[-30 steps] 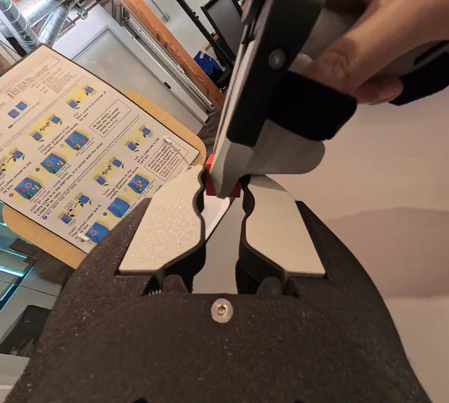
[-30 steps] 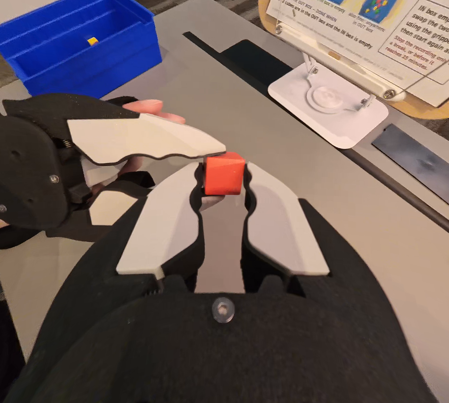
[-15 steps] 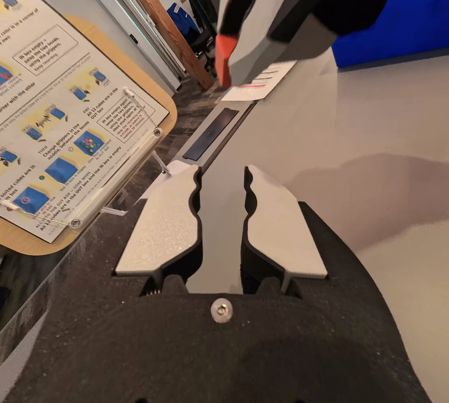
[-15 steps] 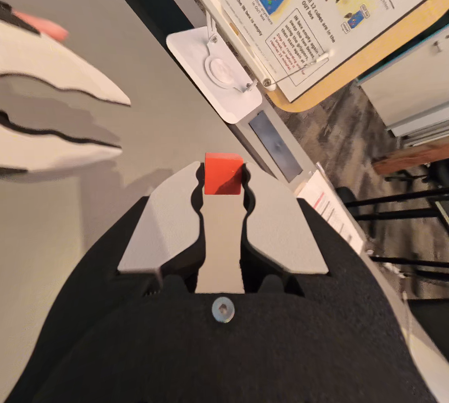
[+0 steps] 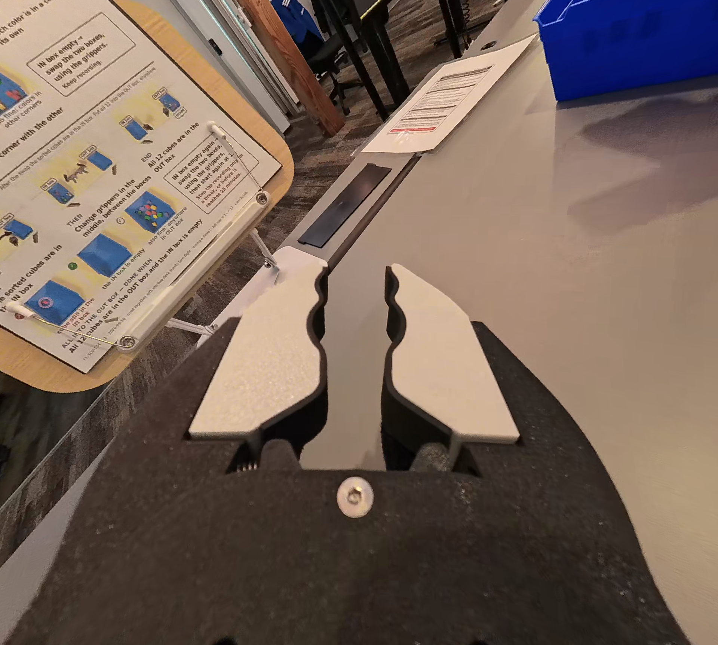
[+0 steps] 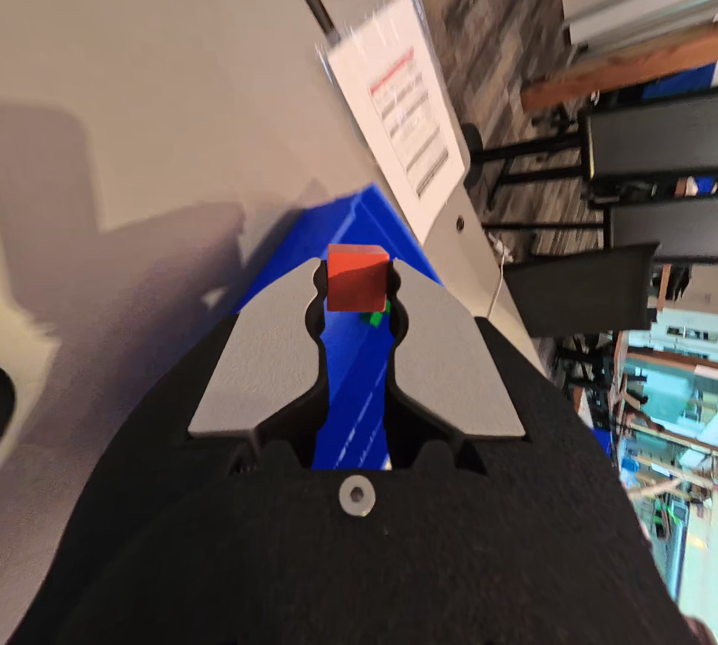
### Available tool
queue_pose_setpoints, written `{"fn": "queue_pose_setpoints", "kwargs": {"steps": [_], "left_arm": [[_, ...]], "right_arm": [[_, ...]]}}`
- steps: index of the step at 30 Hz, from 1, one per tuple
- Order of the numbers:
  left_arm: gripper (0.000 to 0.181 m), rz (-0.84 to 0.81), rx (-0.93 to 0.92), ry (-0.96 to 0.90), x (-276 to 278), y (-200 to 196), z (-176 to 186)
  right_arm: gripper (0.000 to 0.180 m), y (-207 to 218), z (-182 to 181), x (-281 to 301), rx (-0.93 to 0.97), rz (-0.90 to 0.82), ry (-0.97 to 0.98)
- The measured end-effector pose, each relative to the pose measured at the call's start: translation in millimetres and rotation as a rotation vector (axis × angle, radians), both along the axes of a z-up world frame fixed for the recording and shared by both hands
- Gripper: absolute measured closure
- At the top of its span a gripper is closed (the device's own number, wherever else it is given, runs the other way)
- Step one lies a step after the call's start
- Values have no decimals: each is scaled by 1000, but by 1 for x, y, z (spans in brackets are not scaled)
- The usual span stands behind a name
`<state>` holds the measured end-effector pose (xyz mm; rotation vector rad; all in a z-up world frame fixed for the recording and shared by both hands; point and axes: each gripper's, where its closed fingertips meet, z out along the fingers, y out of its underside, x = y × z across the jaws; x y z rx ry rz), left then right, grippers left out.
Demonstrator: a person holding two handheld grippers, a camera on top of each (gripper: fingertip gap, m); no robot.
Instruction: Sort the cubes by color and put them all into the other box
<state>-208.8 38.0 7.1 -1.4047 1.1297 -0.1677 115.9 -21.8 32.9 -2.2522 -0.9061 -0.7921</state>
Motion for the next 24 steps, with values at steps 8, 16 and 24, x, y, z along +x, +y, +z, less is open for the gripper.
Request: {"fn": "queue_pose_setpoints", "kwargs": {"steps": [8,16,24], "left_arm": [[154,10,-18,28,0,3,-13],[155,8,-26,70,4,3,-26],[156,9,-26,91,4,2,-30]], "right_arm": [[151,-63,-36,120,-209,-159,9],[151,-109,-103,176,-434,-277,144],[151,-135,-155,185,-593,-327,220]]}}
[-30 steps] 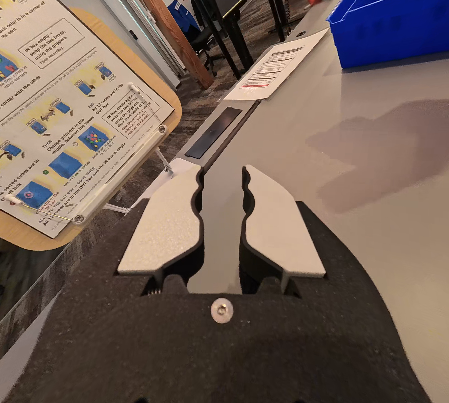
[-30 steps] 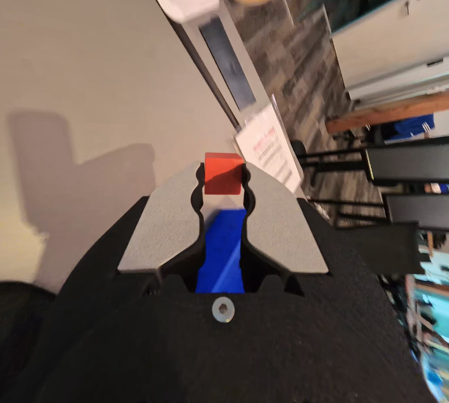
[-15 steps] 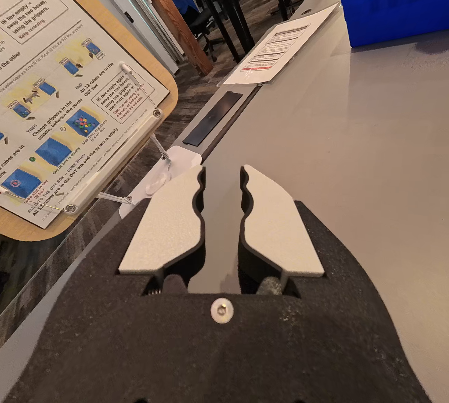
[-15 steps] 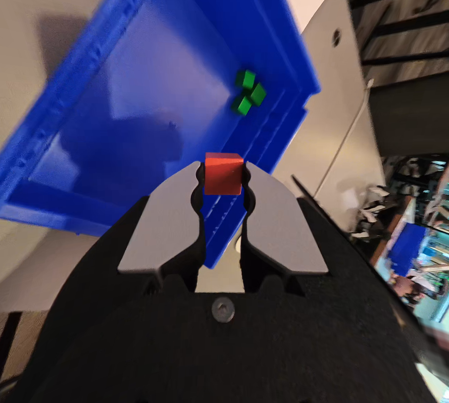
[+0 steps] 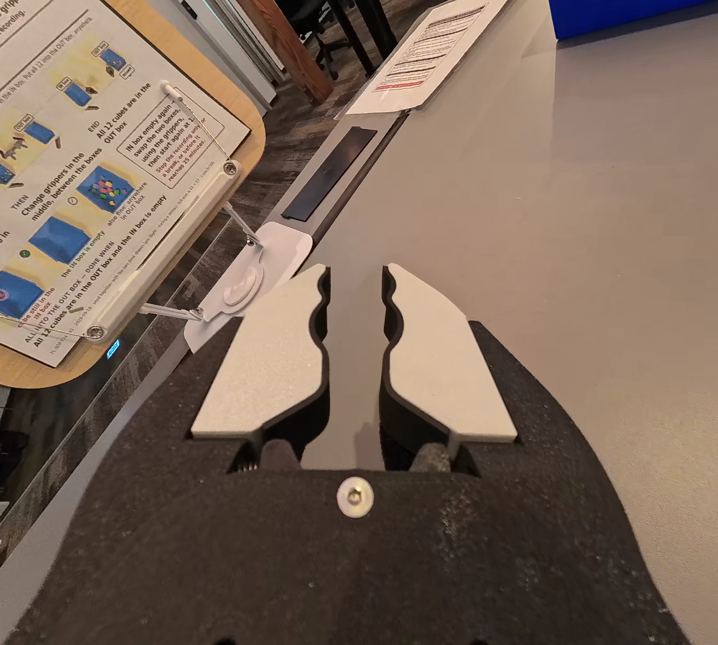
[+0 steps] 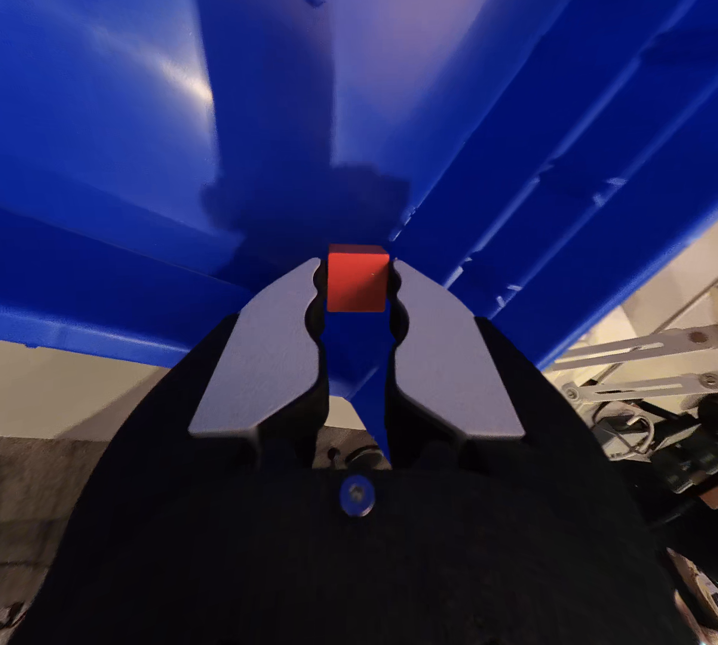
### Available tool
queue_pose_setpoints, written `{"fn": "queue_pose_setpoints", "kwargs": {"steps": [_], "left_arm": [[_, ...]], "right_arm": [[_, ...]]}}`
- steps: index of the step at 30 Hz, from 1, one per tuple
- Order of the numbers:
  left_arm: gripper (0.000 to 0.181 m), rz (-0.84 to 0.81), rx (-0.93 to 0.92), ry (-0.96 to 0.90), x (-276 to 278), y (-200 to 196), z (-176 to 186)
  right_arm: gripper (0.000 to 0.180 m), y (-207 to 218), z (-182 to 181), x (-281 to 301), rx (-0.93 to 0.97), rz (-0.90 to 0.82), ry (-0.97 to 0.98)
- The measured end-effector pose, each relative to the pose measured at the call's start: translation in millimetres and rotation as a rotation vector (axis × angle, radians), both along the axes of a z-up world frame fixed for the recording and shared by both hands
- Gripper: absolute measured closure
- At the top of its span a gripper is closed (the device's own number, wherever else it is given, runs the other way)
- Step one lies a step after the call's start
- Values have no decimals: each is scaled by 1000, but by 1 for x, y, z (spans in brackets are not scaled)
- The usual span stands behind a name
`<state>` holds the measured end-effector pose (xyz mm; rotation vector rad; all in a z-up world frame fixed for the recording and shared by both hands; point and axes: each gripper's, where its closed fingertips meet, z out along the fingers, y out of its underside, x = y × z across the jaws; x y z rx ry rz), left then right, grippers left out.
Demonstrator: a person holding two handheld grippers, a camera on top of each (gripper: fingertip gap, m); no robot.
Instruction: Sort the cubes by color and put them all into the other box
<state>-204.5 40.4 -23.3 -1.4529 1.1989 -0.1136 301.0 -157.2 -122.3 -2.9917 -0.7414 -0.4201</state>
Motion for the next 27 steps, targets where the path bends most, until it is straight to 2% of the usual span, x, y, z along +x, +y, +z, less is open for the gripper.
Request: {"fn": "queue_pose_setpoints", "kwargs": {"steps": [6,20,27], "left_arm": [[157,-6,4,8,3,-1,0],[158,-9,6,21,4,-3,-3],[158,-7,11,11,1,-4,1]], "right_arm": [[151,-14,-15,0,-79,-77,52],[151,-24,-19,2,-216,-141,48],[146,-22,-15,2,-187,-126,6]]}}
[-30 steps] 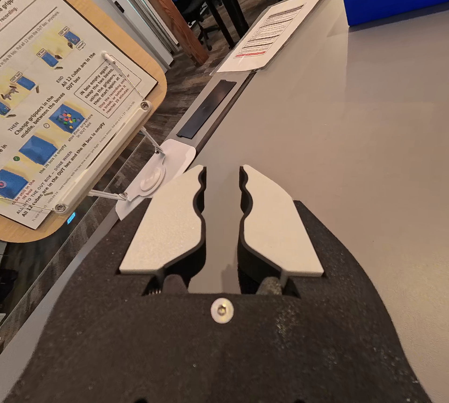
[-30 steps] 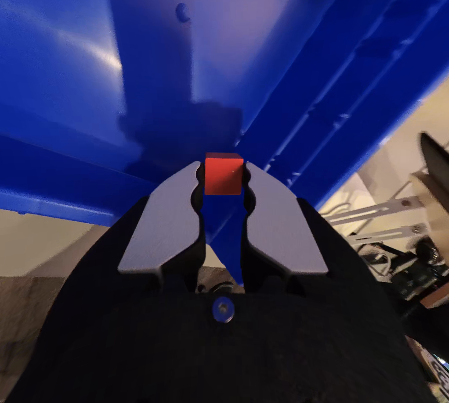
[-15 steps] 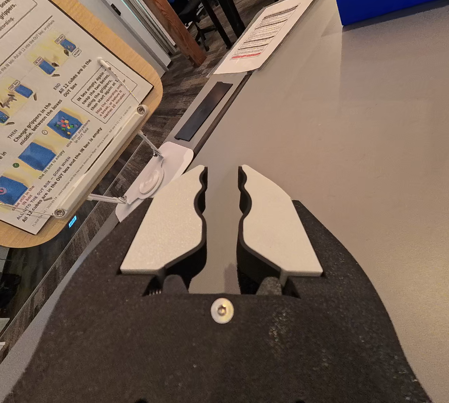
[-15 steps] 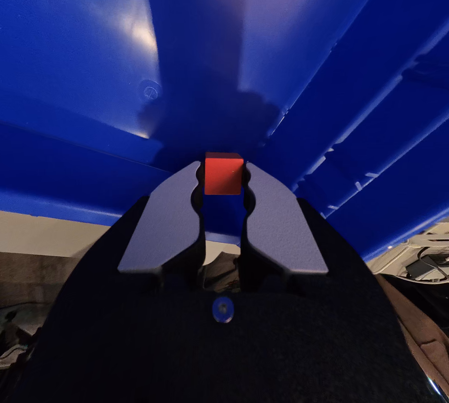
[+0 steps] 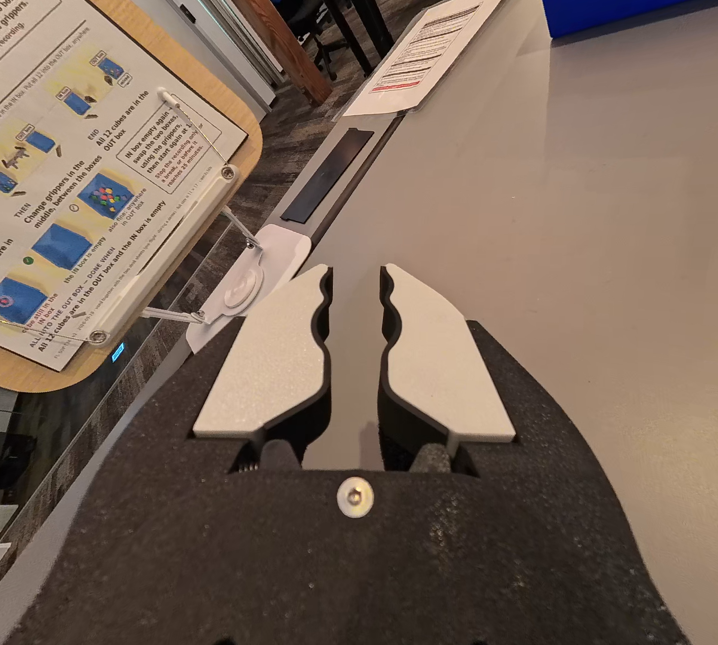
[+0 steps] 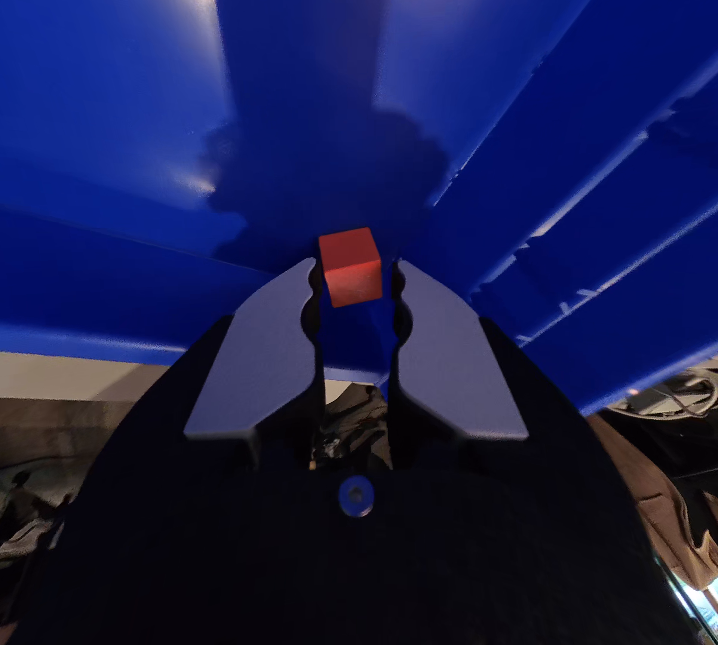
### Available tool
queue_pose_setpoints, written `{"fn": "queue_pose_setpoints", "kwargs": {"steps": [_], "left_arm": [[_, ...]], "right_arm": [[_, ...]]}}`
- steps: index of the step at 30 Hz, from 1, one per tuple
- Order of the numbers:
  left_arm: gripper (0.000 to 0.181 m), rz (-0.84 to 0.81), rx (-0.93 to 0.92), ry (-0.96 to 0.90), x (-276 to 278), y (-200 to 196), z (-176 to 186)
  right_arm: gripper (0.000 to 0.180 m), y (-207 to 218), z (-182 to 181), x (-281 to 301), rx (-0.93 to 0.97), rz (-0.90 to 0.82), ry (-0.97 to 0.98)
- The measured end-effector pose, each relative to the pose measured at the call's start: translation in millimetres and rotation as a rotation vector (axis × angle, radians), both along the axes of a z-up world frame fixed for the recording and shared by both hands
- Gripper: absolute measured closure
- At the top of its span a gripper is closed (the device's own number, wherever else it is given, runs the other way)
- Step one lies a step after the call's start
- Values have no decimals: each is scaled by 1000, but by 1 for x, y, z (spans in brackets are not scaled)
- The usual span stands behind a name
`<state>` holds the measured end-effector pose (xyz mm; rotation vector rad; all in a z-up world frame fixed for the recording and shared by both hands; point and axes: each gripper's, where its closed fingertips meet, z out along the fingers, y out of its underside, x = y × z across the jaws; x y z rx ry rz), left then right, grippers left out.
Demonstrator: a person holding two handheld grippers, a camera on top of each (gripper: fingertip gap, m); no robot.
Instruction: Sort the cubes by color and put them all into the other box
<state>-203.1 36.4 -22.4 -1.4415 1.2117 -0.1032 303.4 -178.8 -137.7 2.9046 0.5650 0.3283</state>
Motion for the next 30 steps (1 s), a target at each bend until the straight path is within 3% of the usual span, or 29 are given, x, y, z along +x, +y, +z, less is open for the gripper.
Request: {"fn": "queue_pose_setpoints", "kwargs": {"steps": [6,13,20,30], "left_arm": [[158,3,6,-12,-2,-1,5],[159,0,22,-22,0,-4,12],[159,-2,45,-34,1,-8,22],[160,51,74,-82,-15,3,42]], "right_arm": [[143,16,36,-7,158,61,-57],[144,67,127,-54,512,155,-132],[144,127,204,-158,865,250,-54],[142,187,248,-339,1177,434,155]]}}
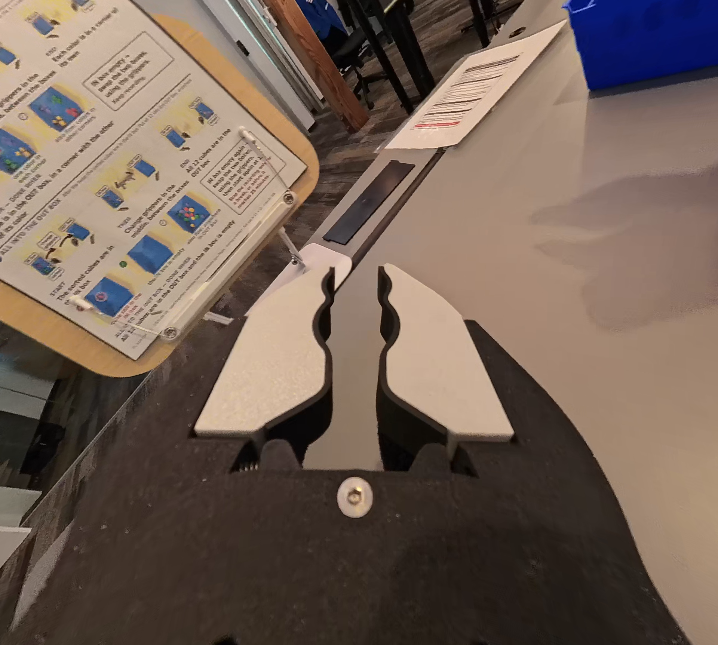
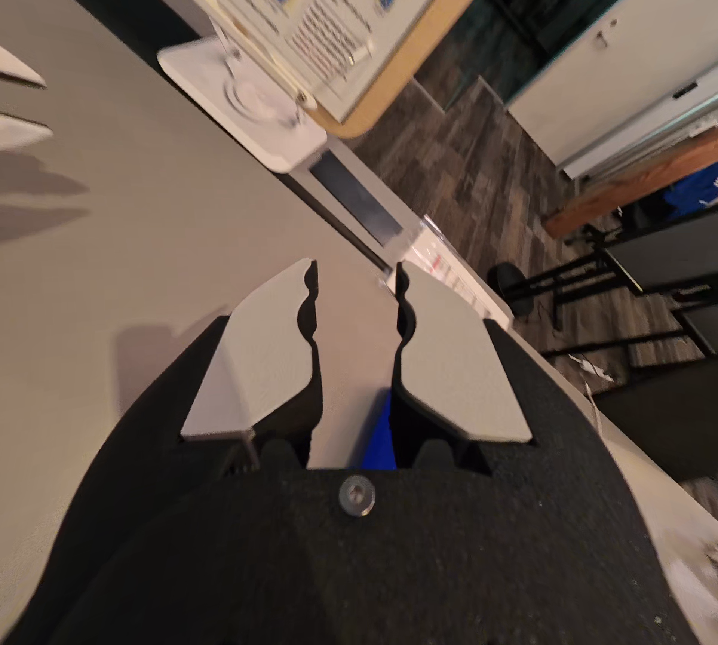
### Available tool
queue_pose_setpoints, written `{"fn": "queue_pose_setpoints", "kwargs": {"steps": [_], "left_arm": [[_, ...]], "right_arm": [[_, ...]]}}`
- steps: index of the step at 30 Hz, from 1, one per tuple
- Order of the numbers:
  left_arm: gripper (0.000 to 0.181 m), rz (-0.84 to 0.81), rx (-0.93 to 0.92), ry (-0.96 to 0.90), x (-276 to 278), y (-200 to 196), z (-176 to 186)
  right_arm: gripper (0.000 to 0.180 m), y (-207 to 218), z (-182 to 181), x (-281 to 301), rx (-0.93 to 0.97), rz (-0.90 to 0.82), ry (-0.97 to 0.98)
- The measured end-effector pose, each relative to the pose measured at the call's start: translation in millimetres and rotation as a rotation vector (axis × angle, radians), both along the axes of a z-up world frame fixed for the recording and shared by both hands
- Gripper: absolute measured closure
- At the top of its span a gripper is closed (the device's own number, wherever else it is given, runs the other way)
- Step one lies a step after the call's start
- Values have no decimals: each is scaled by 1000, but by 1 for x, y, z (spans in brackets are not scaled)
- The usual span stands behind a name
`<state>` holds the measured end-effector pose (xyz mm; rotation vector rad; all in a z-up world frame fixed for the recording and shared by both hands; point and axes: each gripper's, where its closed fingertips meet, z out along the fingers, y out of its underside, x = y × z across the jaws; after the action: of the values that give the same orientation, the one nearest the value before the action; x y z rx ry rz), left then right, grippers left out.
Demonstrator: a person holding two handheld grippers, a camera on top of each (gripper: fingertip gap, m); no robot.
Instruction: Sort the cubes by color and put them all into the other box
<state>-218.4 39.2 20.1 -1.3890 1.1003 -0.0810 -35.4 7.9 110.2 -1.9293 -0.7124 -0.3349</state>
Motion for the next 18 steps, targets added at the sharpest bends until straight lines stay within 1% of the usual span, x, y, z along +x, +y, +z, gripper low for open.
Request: {"fn": "queue_pose_setpoints", "kwargs": {"steps": [3,5,8,11,15,18], "left_arm": [[160,39,-6,-33,-13,7,8],[160,60,-15,-59,-22,12,13],[160,91,-30,-104,-36,17,21],[160,150,-6,-129,-58,21,37],[159,283,26,-187,-116,18,78],[160,385,6,-164,-183,14,98]], "right_arm": [[139,13,11,-41,83,38,93],[138,21,19,-57,142,37,157],[133,29,23,-60,204,-32,203],[133,31,14,-58,241,-62,259],[130,38,-3,-57,227,-91,268],[130,42,-13,-67,197,-55,266]]}}
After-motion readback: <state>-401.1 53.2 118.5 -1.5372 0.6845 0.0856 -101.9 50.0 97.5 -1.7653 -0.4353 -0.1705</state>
